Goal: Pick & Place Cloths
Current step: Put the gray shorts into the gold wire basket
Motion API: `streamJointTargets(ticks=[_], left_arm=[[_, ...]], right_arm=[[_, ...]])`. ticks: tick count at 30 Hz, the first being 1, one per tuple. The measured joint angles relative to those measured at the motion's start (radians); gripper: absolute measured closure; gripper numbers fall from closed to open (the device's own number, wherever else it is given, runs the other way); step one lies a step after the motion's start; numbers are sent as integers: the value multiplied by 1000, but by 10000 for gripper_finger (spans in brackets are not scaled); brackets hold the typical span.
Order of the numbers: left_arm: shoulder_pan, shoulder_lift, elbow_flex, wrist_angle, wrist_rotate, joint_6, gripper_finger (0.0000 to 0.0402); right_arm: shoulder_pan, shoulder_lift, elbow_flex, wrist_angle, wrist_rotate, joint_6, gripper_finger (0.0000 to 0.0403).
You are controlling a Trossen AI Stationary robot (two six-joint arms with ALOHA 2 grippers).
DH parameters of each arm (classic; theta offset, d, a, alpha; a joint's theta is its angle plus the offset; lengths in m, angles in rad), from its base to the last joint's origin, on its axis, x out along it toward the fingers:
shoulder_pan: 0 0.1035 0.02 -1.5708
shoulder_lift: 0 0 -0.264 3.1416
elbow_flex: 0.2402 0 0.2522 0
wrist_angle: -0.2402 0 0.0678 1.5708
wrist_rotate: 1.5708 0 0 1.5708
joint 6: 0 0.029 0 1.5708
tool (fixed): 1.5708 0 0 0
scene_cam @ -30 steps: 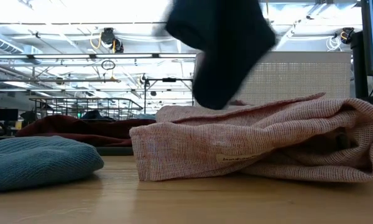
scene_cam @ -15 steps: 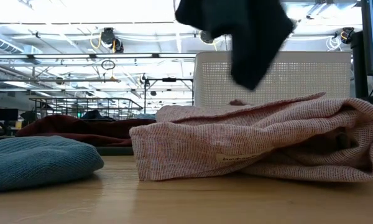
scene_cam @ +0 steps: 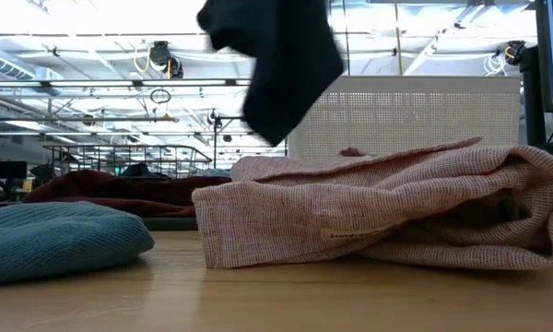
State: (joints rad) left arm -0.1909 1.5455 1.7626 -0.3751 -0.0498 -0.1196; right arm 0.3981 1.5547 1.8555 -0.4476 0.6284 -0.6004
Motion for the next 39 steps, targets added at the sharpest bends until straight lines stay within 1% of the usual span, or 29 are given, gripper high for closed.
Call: streamJointTargets(ticks=[4,7,13,17,18,20,22,24,27,29,31,33,36,38,39], left_arm=[[0,0,0,-111,-4,-40,166],[1,2,0,-133,-6,-44,196],[16,2,0,-124,4,-43,297],[45,2,0,-126,65,-79,376],[54,2,0,-126,86,-93,384],[70,2,0,-129,132,-125,384],[81,2,0,-139,156,-146,382],[85,2,0,-164,157,-148,388],[91,-8,0,-214,141,-151,389],[92,-13,0,-238,106,-155,389],[92,-35,-2,-301,64,-165,389],[92,-49,-1,-324,13,-176,389],[88,-108,-2,-391,-84,-177,389],[88,-147,1,-370,-164,-172,389],[88,-172,0,-384,-205,-165,389]], right_arm=[[-2,-2,-1,32,5,-15,403],[-6,-3,1,56,5,-14,403],[-5,-2,0,77,1,-14,403],[-5,-1,0,77,1,-14,403],[-5,-1,0,77,1,-14,403],[-4,-1,0,77,3,6,402],[2,-4,0,74,9,54,394],[11,-7,0,67,32,92,380],[33,-18,0,30,72,99,353],[53,-28,1,-20,90,108,330],[75,-33,1,-69,128,143,305],[103,-42,1,-135,177,189,280],[139,-54,0,-201,269,262,247],[171,-69,0,-246,320,313,230],[184,-76,0,-258,338,334,223]])
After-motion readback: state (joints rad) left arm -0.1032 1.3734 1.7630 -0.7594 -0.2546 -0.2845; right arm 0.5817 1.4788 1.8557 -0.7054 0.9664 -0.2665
